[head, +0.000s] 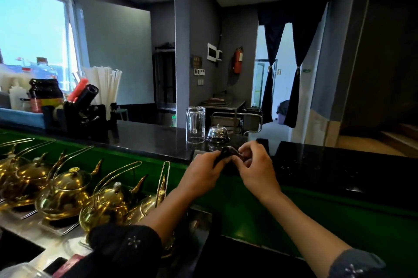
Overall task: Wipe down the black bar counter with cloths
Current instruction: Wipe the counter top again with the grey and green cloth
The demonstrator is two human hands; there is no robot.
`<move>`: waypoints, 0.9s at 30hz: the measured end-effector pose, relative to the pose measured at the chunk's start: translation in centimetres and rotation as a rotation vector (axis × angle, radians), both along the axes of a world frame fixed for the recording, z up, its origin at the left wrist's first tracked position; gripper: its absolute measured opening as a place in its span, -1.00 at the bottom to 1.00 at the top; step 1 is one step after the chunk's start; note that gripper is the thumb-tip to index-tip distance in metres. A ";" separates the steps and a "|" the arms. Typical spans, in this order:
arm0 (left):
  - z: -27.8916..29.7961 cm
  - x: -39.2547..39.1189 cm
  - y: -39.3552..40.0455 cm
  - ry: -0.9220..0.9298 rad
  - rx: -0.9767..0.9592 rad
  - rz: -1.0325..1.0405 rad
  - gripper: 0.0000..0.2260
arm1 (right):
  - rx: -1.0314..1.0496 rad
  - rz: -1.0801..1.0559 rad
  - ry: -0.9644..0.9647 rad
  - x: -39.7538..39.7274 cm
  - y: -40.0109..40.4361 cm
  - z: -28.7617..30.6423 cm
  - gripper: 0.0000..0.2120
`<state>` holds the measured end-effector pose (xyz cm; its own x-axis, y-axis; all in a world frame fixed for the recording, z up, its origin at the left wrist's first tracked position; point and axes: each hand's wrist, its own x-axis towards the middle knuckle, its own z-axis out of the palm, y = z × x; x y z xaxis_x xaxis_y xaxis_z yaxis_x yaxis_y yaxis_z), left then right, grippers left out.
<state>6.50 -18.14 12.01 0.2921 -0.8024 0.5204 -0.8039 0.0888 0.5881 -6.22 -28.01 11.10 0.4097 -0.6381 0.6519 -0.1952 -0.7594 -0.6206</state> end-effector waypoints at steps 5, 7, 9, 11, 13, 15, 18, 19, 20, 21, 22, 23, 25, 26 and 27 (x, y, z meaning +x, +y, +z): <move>1.1 -5.6 1.0 0.343 -0.014 -0.051 -0.57 | 0.300 0.082 -0.034 -3.2 2.5 0.9 -0.78; 1.3 -7.5 1.4 0.507 0.029 -0.172 -0.54 | 0.371 0.109 -0.031 -5.0 3.0 1.4 -0.68; 1.7 -9.2 1.9 0.605 0.094 -0.239 -0.57 | 0.405 0.117 -0.012 -6.8 3.2 1.9 -0.58; 1.9 -11.0 2.3 0.635 0.154 -0.283 -0.58 | 0.388 0.110 0.033 -8.8 3.3 2.3 -0.59; 2.2 -12.7 2.7 0.656 0.199 -0.301 -0.60 | 0.374 0.112 0.051 -10.6 3.0 2.4 -0.65; 2.4 -14.2 2.9 0.666 0.223 -0.290 -0.61 | 0.368 0.130 0.051 -12.3 2.8 2.5 -0.75; 2.7 -16.4 3.2 0.680 0.237 -0.286 -0.63 | 0.384 0.175 0.044 -14.5 2.6 2.7 -0.78; 2.7 -17.1 3.3 0.681 0.249 -0.281 -0.65 | 0.408 0.189 0.057 -15.1 2.7 2.8 -0.76; 2.7 -17.8 3.4 0.673 0.269 -0.277 -0.66 | 0.434 0.200 0.083 -15.7 2.7 2.8 -0.73; 2.6 -18.3 3.4 0.661 0.290 -0.277 -0.67 | 0.451 0.213 0.112 -16.1 2.7 2.8 -0.69; 2.5 -18.9 3.5 0.656 0.302 -0.279 -0.68 | 0.456 0.229 0.142 -16.5 2.6 2.7 -0.68; 2.4 -19.4 3.6 0.667 0.302 -0.277 -0.69 | 0.460 0.253 0.156 -17.0 2.4 2.5 -0.69; 2.3 -20.2 3.8 0.744 0.263 -0.262 -0.72 | 0.489 0.315 0.114 -17.8 2.3 2.4 -0.76; 2.3 -20.4 3.8 0.778 0.227 -0.246 -0.72 | 0.515 0.346 0.075 -18.1 2.4 2.4 -0.77; 2.3 -20.5 3.8 0.776 0.194 -0.224 -0.71 | 0.550 0.375 0.031 -18.4 2.6 2.3 -0.76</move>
<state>-14.01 -14.31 14.33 0.3335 -0.9390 0.0836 -0.1389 0.0388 0.9895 -24.65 -25.45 13.45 0.6820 -0.6850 0.2562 -0.0040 -0.3538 -0.9353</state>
